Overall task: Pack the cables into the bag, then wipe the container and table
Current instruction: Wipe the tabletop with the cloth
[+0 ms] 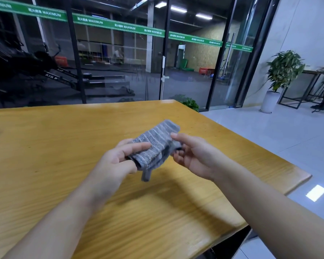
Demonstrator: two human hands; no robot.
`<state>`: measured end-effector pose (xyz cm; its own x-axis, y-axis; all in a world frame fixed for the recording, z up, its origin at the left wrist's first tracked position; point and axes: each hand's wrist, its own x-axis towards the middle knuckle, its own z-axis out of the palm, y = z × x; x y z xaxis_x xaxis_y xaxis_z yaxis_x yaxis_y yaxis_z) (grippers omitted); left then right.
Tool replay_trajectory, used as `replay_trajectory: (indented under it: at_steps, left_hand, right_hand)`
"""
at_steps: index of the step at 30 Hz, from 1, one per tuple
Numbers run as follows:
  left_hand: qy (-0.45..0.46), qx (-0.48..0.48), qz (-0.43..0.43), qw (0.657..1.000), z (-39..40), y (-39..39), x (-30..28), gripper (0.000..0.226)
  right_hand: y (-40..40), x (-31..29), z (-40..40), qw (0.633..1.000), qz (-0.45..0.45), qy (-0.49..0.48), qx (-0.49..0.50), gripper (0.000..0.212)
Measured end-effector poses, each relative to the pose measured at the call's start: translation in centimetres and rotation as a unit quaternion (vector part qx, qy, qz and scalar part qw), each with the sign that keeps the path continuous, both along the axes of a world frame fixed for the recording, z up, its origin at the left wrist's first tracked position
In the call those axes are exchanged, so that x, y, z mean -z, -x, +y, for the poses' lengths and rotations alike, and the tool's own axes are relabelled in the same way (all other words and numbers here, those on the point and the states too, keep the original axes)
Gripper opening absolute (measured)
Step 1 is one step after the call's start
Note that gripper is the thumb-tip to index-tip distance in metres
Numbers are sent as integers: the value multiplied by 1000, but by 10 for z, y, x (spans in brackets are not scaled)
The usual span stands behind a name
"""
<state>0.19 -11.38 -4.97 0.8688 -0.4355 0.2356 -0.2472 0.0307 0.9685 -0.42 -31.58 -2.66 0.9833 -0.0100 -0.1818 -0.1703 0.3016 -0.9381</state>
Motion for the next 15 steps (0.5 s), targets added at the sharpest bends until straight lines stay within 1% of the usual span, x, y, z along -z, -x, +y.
replay_trajectory:
  at_steps: [1,2,3,4,5,7,8,9,11,12,13,14,15]
  left_hand:
    - [0,11,-5,1000,0,0,0,54]
    - [-6,21,-14,1000,-1,1,0,56]
    - [-11,31,-20,999,-2,3,0,57]
    - [-15,37,-24,999,-3,3,1,59]
    - [-15,43,-27,999,-5,4,2,62]
    - [-17,41,-30,999,-7,5,4,63]
    - [-20,37,-37,998,-9,6,4,61]
    - [-24,33,-44,998,-10,7,5,59]
    - [-35,16,-65,997,-12,5,8,50]
    - [-44,4,-74,996,-11,4,10,48]
    - [-68,-17,-100,993,-10,2,13,47]
    - [-115,-45,-144,982,-8,0,14,46]
    - [-170,-72,-191,964,-6,-3,16,45]
  right_hand:
    - [-1,0,2,998,-7,-50,26,10]
    - [-3,0,4,996,-13,-85,35,8]
    - [-4,1,5,995,-23,-90,31,8]
    - [-5,3,8,996,-39,-77,19,8]
    - [-5,5,12,996,-60,-59,3,14]
    - [-4,9,20,995,-86,-38,-39,33]
    - [-5,11,23,994,-93,-37,-53,36]
    - [-7,13,26,993,-94,-34,-56,32]
    - [-12,16,27,996,-87,-6,-16,21]
    - [-16,18,24,997,-82,12,8,19]
    - [-20,19,19,996,-77,36,27,20]
    - [-23,19,12,994,-69,73,47,22]
    - [-25,18,4,988,-63,126,71,22]
